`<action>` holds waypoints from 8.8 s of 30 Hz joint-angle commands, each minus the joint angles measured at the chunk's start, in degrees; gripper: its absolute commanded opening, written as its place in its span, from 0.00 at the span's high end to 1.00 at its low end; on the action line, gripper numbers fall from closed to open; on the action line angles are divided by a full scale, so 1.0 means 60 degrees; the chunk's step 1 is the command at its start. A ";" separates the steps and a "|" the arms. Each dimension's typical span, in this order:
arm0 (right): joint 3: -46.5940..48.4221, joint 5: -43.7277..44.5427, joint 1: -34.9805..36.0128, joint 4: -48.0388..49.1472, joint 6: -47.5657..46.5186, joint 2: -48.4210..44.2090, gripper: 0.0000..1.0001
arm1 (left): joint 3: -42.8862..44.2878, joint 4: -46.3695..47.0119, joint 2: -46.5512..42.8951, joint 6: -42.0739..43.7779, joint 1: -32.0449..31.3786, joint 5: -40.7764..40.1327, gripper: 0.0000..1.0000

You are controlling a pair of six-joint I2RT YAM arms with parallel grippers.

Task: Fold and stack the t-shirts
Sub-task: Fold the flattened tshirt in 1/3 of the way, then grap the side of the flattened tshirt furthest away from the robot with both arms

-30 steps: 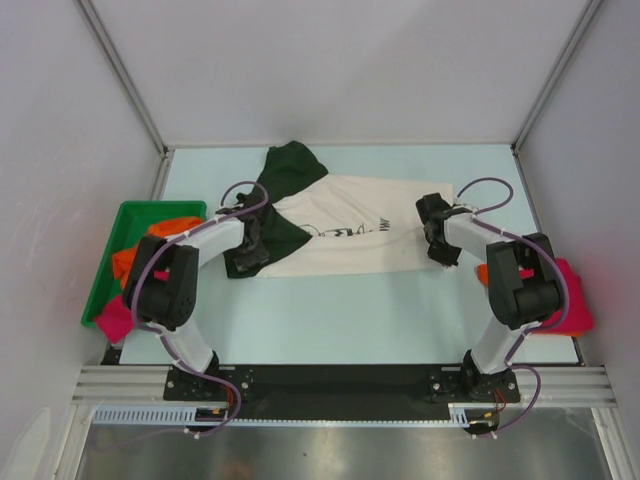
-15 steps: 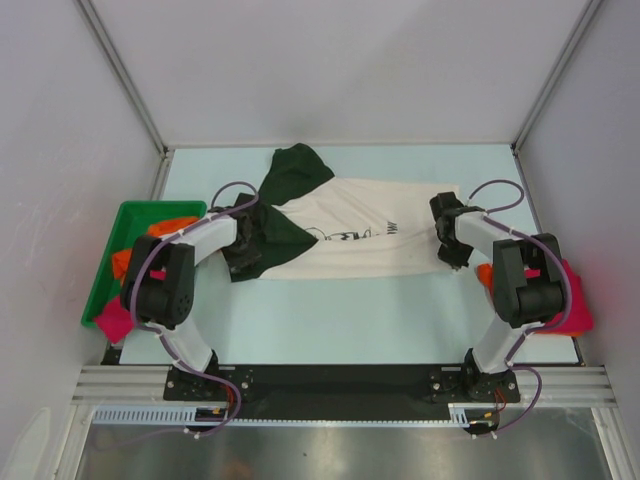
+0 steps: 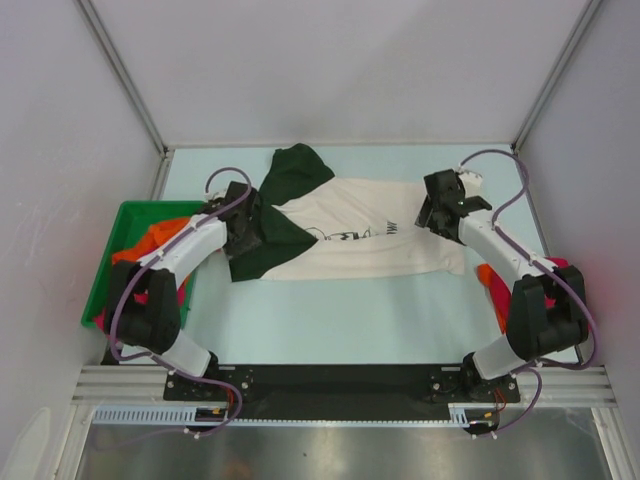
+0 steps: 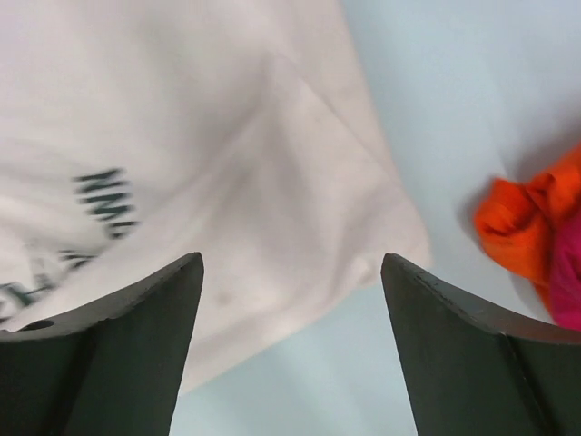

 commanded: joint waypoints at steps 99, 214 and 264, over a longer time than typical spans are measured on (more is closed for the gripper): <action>-0.1242 -0.0455 0.2165 0.1885 -0.0470 0.0327 0.44 | 0.1220 0.2138 0.1583 0.0943 -0.1609 0.0845 0.57; -0.4625 0.0043 0.3571 -0.2332 0.4964 -0.1941 0.49 | -0.4983 0.0805 -0.2138 -0.0918 -0.1697 0.2001 0.68; 0.3167 -0.0821 0.1227 0.1065 -0.0982 0.3008 0.35 | 1.3152 0.0307 0.9960 0.1822 0.1086 0.2645 0.49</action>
